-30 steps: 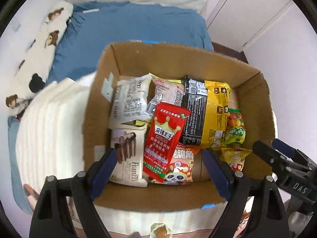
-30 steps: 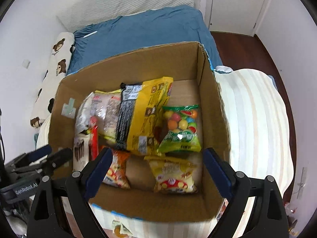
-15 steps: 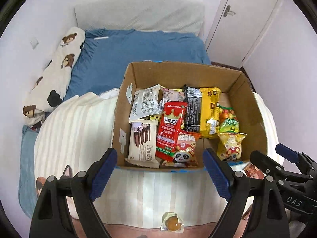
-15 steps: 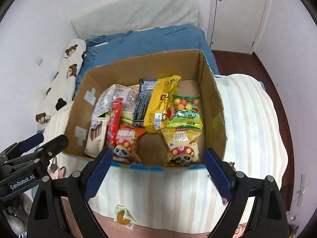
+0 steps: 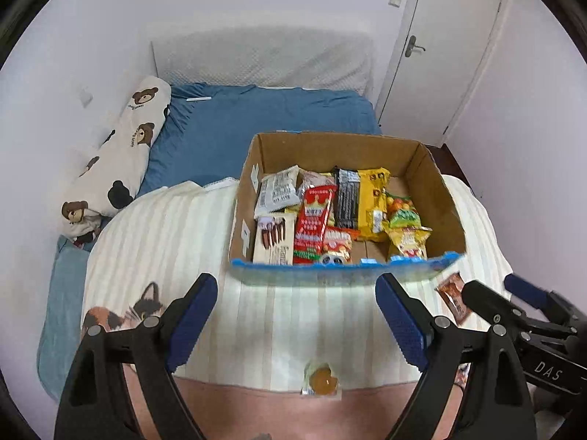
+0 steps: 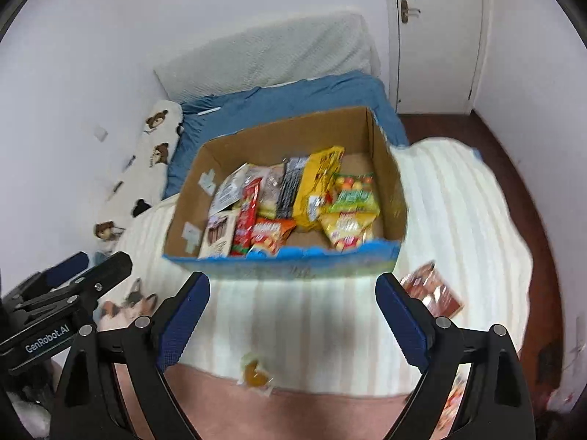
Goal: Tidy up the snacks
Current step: 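Withdraw both grippers from the box toward the remaining snacks, then grasp the panda snack bag with the right gripper while the left grasps the brown cracker pack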
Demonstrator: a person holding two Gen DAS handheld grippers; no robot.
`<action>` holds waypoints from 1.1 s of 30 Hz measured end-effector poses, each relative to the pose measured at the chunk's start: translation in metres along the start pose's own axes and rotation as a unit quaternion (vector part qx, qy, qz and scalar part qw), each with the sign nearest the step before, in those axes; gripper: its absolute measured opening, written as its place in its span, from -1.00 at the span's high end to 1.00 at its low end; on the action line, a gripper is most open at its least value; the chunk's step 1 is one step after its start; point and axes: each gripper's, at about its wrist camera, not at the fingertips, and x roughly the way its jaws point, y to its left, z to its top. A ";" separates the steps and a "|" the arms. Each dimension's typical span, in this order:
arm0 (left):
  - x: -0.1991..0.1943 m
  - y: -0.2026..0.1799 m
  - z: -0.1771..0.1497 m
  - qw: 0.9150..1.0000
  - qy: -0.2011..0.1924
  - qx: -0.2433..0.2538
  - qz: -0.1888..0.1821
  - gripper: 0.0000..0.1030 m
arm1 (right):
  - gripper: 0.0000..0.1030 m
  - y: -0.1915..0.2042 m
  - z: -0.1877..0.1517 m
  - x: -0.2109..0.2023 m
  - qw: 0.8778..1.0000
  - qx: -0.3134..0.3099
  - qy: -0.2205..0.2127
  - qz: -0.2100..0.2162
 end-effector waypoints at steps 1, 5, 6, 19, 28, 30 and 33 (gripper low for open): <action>-0.002 -0.003 -0.007 1.000 0.000 0.003 0.002 -0.72 | -0.83 -0.004 -0.009 -0.003 1.000 0.007 0.006 0.012; 0.002 -0.013 -0.038 1.000 0.020 0.014 0.008 -0.72 | -0.83 -0.030 -0.046 0.001 0.998 0.040 0.038 0.029; 0.007 -0.015 -0.046 0.999 0.028 0.015 0.008 -0.72 | -0.83 -0.040 -0.055 0.003 0.997 0.053 0.048 0.028; 0.110 -0.068 -0.125 0.986 0.163 0.033 0.006 -0.72 | -0.83 -0.166 -0.126 0.063 0.972 0.001 0.196 -0.126; 0.135 -0.094 -0.150 0.978 0.197 0.065 0.030 -0.72 | -0.82 -0.182 -0.151 0.115 0.950 -0.094 0.261 -0.142; 0.136 -0.092 -0.152 0.978 0.199 0.062 0.033 -0.72 | -0.67 -0.199 -0.147 0.117 0.965 -0.021 0.234 -0.117; 0.136 -0.089 -0.154 0.977 0.203 0.056 0.037 -0.72 | -0.66 -0.230 -0.146 0.116 0.968 0.121 0.211 -0.056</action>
